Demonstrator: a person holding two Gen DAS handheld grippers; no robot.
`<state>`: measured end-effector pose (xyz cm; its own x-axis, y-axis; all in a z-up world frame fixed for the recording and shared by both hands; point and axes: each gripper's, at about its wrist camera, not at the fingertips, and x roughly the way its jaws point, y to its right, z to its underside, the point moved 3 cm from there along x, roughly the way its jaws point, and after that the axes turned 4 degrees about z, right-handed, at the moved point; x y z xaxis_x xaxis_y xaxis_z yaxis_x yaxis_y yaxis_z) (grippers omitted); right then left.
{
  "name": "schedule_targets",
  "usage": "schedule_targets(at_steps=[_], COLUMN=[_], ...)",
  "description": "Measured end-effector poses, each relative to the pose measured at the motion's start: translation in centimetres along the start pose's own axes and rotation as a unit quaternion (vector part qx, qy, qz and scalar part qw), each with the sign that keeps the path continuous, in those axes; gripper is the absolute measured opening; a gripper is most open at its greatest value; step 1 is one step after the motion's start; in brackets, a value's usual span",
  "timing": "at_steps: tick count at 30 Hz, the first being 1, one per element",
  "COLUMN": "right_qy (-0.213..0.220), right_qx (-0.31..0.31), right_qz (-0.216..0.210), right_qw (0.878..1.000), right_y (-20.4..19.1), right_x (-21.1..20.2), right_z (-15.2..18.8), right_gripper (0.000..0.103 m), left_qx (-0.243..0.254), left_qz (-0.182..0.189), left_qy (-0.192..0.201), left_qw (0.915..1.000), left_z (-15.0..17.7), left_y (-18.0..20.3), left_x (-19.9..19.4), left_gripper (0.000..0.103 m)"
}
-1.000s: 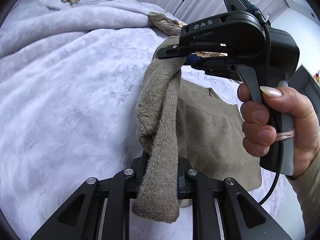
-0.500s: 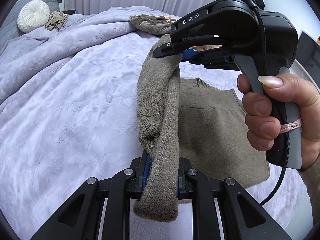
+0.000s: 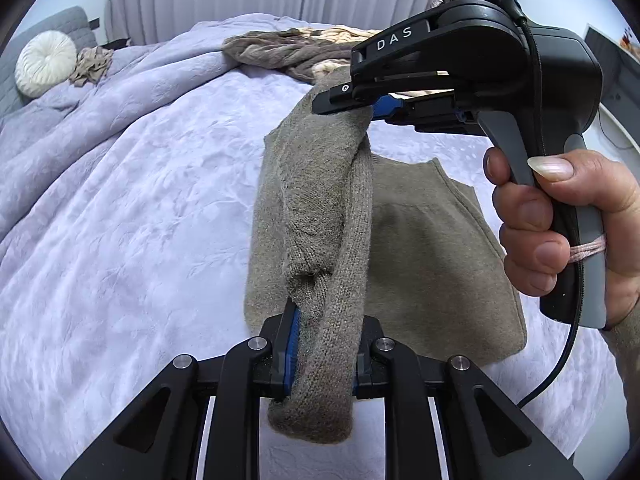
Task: Fold small clothes
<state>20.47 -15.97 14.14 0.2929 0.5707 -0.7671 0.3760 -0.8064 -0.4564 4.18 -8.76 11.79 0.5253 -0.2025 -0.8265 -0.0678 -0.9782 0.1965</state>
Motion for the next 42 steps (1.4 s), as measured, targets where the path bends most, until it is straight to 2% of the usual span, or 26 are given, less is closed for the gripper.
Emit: schedule_targets(at_steps=[10,15,21,32,42], right_qy=[0.012,0.017,0.023,0.04,0.043], right_qx=[0.001,0.017,0.034,0.058,0.055], right_qz=[0.005,-0.011,-0.026,-0.034,-0.046], right_qw=[1.0,1.0,0.999,0.997,0.997], right_y=[3.4,4.4,5.6,9.4,12.4], right_x=[-2.6,-2.5,-2.9,-5.1,-6.4], right_z=[0.1,0.3,0.4,1.0,1.6], right_gripper=[0.017,0.016,0.015,0.015,0.015], left_qx=[0.037,0.045,0.049,0.083,0.105], left_qz=[-0.008,-0.019,-0.017,-0.017,-0.011], left_qy=[-0.016,-0.026,-0.027,-0.034,-0.049], left_qw=[0.9992,0.9985,0.9983,0.9958,0.9932], left_z=[-0.9,-1.0,-1.7,-2.0,-1.8], left_y=[3.8,4.2,4.7,8.9,11.8], left_x=[1.8,2.6,2.5,3.0,4.3], left_gripper=[0.02,0.02,0.02,0.02,0.02])
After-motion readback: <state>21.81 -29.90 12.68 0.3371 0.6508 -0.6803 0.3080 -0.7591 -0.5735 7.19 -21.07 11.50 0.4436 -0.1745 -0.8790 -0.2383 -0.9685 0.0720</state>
